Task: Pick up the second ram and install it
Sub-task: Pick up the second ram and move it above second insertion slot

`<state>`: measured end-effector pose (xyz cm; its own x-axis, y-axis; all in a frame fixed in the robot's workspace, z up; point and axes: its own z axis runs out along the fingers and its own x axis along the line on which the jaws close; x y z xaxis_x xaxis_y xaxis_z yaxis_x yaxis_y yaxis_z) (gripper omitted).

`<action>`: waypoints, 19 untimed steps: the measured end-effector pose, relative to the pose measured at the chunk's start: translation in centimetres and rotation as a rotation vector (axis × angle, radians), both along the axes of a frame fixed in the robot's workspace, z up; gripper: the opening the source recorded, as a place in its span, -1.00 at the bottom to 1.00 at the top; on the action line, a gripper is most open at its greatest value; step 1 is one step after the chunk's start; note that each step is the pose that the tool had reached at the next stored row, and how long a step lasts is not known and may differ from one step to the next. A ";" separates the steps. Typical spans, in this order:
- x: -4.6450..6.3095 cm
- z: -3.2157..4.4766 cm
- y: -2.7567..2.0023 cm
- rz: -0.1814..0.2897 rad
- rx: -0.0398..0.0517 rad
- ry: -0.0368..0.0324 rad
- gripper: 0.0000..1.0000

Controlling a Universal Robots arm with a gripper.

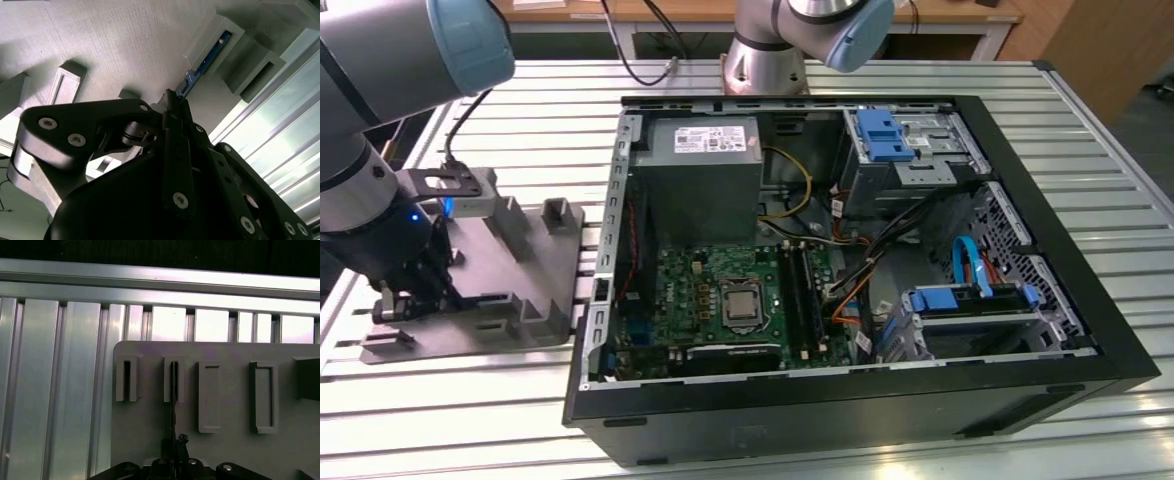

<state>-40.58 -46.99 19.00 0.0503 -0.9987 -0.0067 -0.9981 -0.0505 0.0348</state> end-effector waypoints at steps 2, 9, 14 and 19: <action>0.0 -0.01 0.00 0.000 0.0001 -0.0001 -0.73; 0.0 0.19 0.00 0.000 0.0001 -0.0001 -0.73; 0.0 0.49 0.00 0.000 0.0002 -0.0001 -0.73; 0.0 1.07 0.00 0.000 0.0005 -0.0001 -0.73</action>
